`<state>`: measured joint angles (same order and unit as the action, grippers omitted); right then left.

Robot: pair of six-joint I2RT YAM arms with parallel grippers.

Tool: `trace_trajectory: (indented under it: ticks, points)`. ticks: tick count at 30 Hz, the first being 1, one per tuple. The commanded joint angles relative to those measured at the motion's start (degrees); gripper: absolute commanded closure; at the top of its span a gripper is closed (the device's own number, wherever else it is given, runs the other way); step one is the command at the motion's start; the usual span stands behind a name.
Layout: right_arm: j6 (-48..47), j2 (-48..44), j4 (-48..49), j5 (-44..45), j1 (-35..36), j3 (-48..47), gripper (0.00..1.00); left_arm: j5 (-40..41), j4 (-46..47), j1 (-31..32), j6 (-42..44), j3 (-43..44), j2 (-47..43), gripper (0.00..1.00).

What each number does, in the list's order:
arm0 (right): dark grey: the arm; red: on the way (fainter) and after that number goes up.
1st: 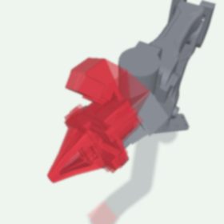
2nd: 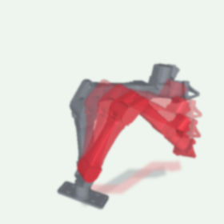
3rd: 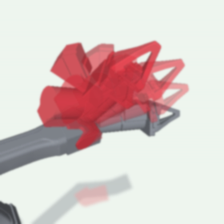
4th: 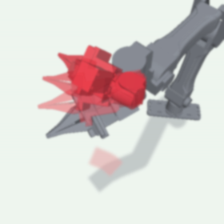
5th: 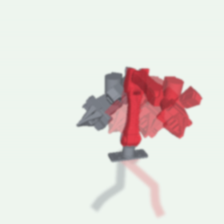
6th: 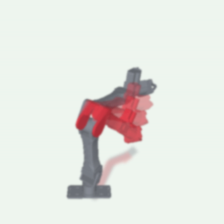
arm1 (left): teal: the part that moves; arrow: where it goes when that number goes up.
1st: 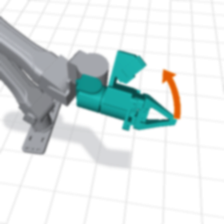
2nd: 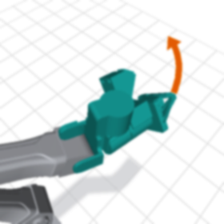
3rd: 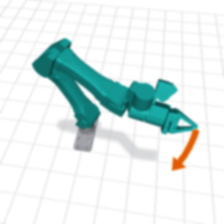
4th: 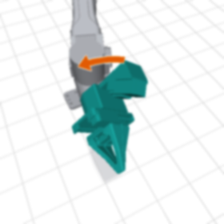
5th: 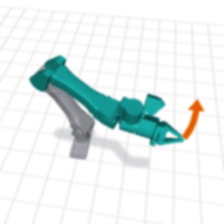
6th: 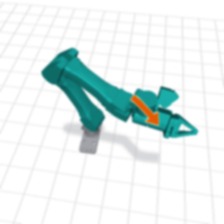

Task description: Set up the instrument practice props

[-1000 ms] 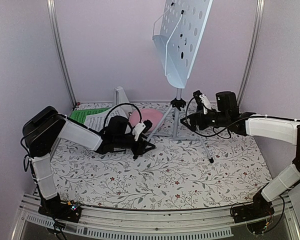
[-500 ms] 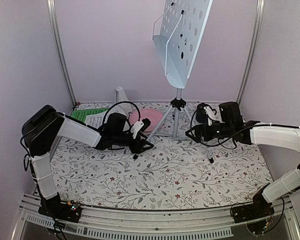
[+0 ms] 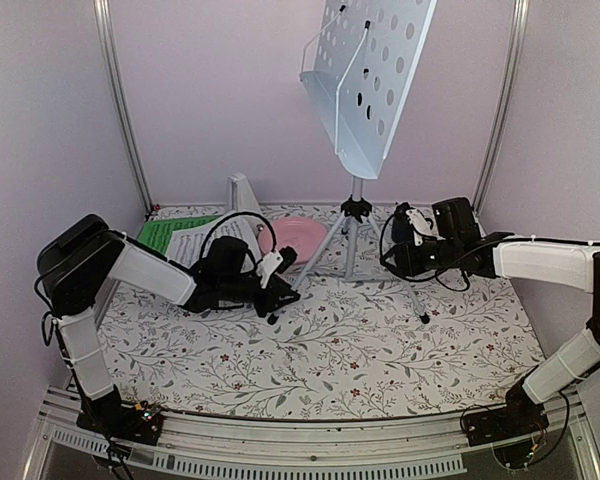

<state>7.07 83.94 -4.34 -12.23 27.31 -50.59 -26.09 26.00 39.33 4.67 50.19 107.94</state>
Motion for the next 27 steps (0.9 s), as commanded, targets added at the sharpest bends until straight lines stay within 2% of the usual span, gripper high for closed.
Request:
trace_trajectory:
  ticks: [1,11,23,27]
  points:
    - [-3.17,2.29,0.25,1.83,-0.91,-4.47,0.42,-0.39,3.67,4.05,-0.82,-2.41,-1.81,0.85]
    - [-8.28,5.75,0.92,2.25,-2.23,-8.39,0.44,3.28,9.37,11.09,-4.25,-2.89,-0.05,0.84]
    - [-11.47,9.09,6.16,-2.71,-2.53,-10.51,0.47,5.70,10.11,18.10,-4.47,0.93,4.16,0.82]
    - [-13.46,10.64,7.62,-4.20,-2.52,-12.06,0.48,6.20,9.49,19.61,-4.22,3.19,8.04,0.81]
